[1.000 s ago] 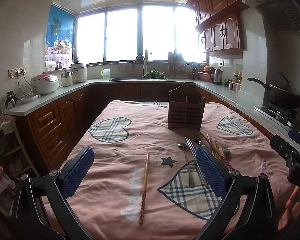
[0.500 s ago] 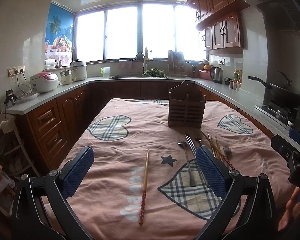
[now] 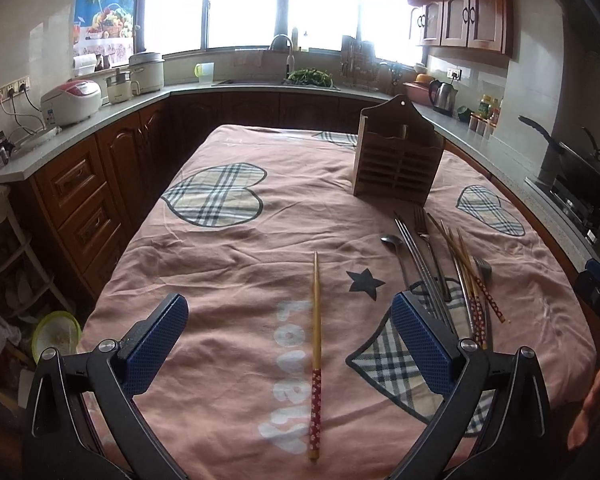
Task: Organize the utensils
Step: 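Grasp the lone wooden chopstick with the left tool while the right tool grasps another chopstick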
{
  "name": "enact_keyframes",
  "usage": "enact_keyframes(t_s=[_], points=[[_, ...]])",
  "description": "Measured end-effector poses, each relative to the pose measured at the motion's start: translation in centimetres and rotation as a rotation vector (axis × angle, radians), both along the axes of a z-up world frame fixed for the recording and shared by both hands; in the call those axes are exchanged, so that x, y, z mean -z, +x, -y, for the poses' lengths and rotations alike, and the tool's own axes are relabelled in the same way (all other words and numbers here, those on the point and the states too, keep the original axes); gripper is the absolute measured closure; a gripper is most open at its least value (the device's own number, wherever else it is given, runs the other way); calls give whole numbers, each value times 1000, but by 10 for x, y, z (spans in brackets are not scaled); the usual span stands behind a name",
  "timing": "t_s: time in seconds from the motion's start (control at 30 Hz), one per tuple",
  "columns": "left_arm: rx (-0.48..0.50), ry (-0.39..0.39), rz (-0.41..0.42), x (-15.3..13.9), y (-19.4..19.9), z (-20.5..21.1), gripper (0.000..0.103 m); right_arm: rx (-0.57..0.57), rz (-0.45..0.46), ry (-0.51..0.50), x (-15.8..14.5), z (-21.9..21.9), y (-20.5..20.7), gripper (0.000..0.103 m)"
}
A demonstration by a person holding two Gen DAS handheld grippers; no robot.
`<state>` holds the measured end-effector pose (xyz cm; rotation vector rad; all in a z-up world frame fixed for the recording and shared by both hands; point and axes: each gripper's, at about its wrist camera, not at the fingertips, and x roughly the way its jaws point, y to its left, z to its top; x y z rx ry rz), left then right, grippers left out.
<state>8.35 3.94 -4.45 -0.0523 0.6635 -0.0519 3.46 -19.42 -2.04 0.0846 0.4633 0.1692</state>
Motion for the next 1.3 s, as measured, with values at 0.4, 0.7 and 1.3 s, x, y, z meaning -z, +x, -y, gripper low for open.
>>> enact_keyframes(t_s=[0.4, 0.7, 1.3], points=[[54, 51, -141, 26, 54, 15, 0, -20, -179, 71, 20, 21, 60, 10], [77, 60, -223, 42, 94, 20, 6, -28, -287, 65, 36, 30, 126, 46], [153, 47, -409, 78, 157, 32, 37, -143, -501, -3, 75, 14, 248, 67]])
